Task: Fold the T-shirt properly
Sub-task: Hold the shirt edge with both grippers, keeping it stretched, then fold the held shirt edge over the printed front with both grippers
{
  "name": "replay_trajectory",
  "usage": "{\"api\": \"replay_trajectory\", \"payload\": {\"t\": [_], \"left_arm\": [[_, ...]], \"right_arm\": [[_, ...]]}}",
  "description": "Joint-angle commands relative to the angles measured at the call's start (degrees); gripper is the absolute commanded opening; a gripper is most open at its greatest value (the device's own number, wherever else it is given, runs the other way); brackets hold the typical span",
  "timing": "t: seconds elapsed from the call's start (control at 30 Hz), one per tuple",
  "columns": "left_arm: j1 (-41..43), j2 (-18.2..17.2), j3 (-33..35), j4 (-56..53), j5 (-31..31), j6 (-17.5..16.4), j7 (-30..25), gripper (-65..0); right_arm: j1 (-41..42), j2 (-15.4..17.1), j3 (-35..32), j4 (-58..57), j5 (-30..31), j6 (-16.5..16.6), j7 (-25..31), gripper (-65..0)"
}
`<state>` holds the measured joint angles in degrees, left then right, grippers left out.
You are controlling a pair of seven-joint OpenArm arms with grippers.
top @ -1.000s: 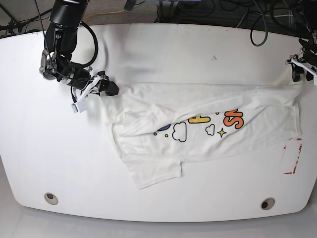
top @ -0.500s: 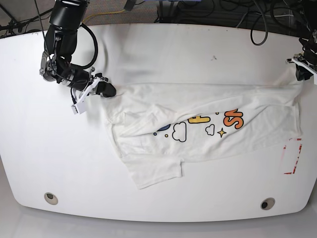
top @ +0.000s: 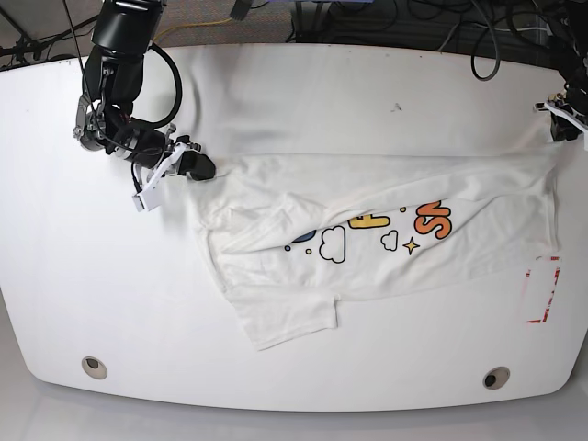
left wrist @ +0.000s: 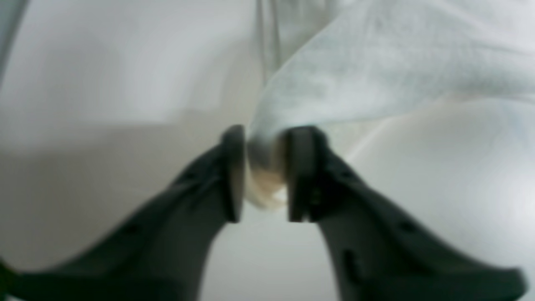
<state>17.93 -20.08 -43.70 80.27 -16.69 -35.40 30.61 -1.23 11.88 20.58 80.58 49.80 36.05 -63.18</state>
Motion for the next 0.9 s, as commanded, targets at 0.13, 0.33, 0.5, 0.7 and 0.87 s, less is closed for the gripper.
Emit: {"api": "replay_trajectory", "payload": {"t": [0.13,0.33,0.5,0.7,0.87], "left_arm": [[-1.2,-2.8,2.6,-1.6,-0.9,-0.2,-1.5,-63.1],[-2.6,-5.6,3.0,-1.0,-0.9,-0.2,-1.2,-63.6],[-2.7,-8.3,3.0,2.3,-0.9,-0.2,-1.1,-63.6],[-2.8,-11.4,3.5,3.8,-1.0,-2.6,-1.1,-63.6],[-2.8,-13.0,4.4,3.7,-0.9,-4.6,-1.1,-63.6]], "right_arm": [[0.8,0.8,0.2,1.2,1.5,0.6,0.8,-65.0],[-0.1,2.5,0.2,3.2,1.5,0.6,0.7,-65.0],[-2.4,5.0,0.2,6.6,1.6,0.6,0.7,-65.0],[-4.7,6.2,0.3,9.0,1.6,0.7,0.7,-65.0],[-7.2,7.9,0.3,11.6,1.8,0.7,0.6,-65.0]]}}
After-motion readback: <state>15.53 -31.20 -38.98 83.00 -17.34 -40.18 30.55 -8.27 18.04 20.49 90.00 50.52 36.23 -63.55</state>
